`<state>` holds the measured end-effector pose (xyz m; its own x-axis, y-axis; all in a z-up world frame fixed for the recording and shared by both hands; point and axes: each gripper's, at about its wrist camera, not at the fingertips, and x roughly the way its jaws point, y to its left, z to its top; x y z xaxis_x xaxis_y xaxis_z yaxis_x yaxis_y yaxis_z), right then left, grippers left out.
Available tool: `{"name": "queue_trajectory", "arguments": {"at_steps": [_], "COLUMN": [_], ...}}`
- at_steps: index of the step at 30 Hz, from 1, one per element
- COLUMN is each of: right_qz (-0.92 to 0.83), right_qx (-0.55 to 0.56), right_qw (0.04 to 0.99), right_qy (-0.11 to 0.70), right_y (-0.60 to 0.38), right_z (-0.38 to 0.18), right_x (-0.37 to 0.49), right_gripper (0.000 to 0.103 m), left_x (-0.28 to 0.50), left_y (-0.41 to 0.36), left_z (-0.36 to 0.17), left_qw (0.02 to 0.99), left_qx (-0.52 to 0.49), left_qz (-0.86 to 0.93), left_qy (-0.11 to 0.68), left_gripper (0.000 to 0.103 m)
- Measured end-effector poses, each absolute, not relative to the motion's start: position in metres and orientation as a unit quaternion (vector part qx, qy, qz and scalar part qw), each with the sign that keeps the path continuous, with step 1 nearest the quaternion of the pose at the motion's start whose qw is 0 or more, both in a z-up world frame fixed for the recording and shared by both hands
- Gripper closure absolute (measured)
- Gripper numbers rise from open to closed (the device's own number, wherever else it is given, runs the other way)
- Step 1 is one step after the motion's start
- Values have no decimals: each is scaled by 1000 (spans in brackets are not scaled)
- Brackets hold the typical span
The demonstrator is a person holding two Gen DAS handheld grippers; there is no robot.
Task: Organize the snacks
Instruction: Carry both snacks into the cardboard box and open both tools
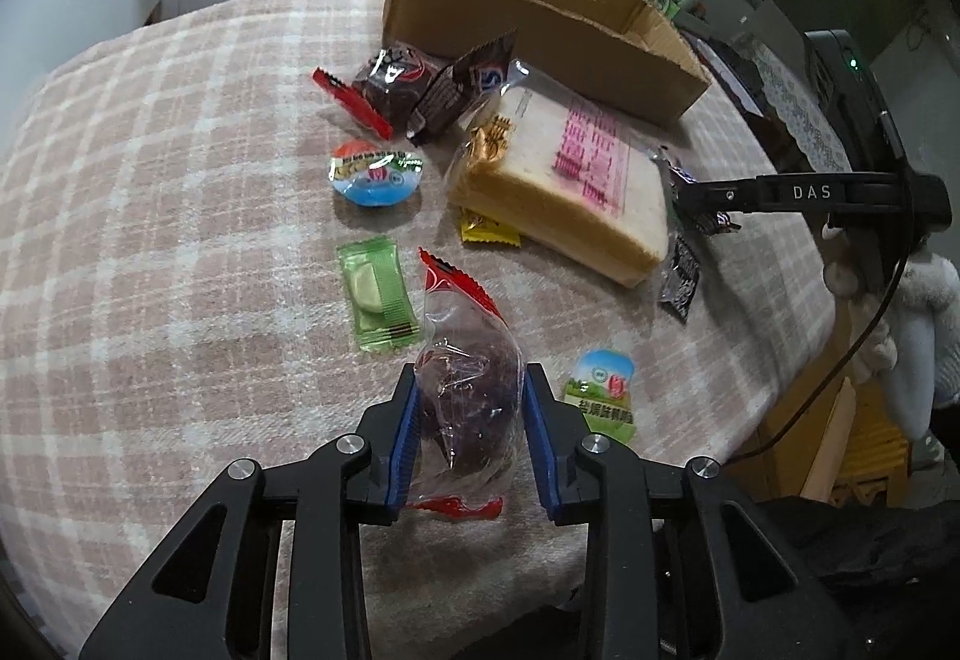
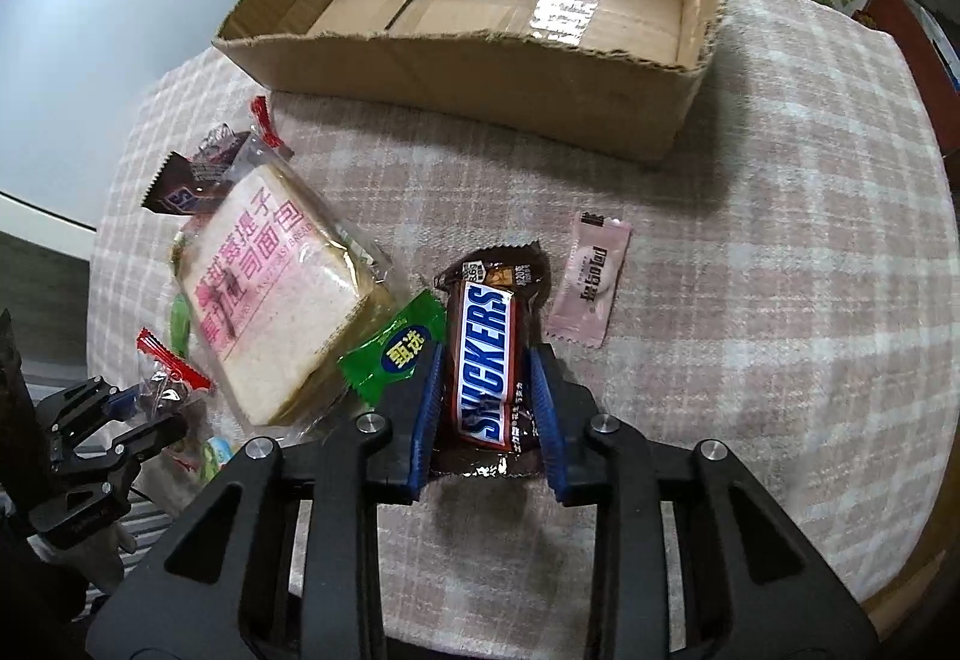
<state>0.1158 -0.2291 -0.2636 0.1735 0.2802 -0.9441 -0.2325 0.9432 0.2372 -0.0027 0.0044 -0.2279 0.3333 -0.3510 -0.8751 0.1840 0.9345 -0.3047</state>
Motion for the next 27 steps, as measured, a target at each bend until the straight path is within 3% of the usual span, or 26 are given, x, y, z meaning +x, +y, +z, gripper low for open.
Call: {"name": "queue_trajectory", "arguments": {"at_steps": [15,27], "right_qz": [160,150], "right_qx": [40,45], "right_qw": [799,838], "right_qy": [578,523], "right_y": [-263,-268], "right_z": [-210,-161], "right_x": [101,143], "right_gripper": [73,73], "left_x": [14,97], "left_y": [14,10], "left_z": [-185,-151], "left_qw": [836,871], "left_qx": [-92,-86], "left_qz": [-177,-157], "left_qy": [511,457], "left_gripper": [73,73]}}
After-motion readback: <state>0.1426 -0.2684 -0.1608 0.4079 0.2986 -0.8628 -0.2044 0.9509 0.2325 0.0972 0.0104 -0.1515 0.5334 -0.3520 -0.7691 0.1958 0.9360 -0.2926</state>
